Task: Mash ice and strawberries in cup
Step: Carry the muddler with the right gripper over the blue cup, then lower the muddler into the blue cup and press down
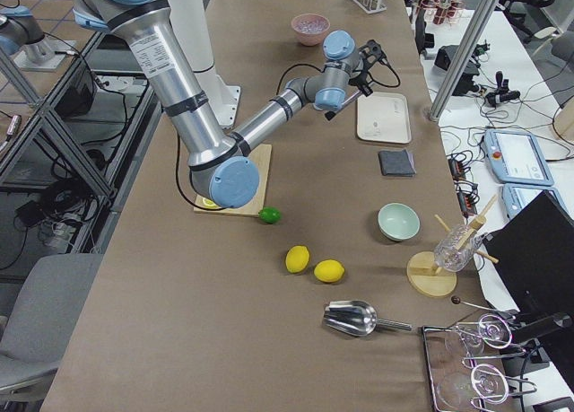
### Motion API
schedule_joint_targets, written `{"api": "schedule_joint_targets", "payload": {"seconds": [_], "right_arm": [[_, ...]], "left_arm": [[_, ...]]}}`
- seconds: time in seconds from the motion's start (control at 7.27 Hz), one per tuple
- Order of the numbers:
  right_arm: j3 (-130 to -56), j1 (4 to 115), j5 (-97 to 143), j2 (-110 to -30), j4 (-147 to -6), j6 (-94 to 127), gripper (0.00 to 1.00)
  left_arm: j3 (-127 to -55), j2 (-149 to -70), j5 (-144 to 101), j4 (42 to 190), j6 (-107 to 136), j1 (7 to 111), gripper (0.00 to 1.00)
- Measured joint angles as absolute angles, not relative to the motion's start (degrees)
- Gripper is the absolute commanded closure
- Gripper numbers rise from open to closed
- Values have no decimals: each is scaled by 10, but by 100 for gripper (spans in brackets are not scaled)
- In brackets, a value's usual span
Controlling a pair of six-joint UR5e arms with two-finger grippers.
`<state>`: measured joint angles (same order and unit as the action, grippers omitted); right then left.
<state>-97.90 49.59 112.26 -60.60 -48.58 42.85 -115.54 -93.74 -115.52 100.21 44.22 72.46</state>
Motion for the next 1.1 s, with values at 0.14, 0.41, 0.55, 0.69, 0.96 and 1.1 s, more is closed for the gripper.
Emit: {"api": "schedule_joint_targets", "payload": {"seconds": [0.14, 0.41, 0.55, 0.69, 0.96, 1.1], "right_arm": [[-983, 441, 1041, -604, -434, 440, 100], [-985, 350, 887, -591, -342, 451, 100], [-982, 335, 856, -578, -317, 453, 100], [-969, 329, 835, -561, -288, 458, 100], [-912, 327, 803, -539, -212, 463, 100], [-886, 325, 797, -536, -179, 458, 100]], "left_arm": [[-1147, -912, -1155, 1002, 444, 744, 2], [-1138, -877, -1158, 1002, 453, 769, 2], [-1140, -868, -1160, 1003, 465, 773, 2], [-1141, -863, -1161, 1003, 480, 775, 2], [-1133, -858, -1162, 1004, 493, 775, 2], [-1129, -857, -1162, 1005, 494, 775, 2]]}}
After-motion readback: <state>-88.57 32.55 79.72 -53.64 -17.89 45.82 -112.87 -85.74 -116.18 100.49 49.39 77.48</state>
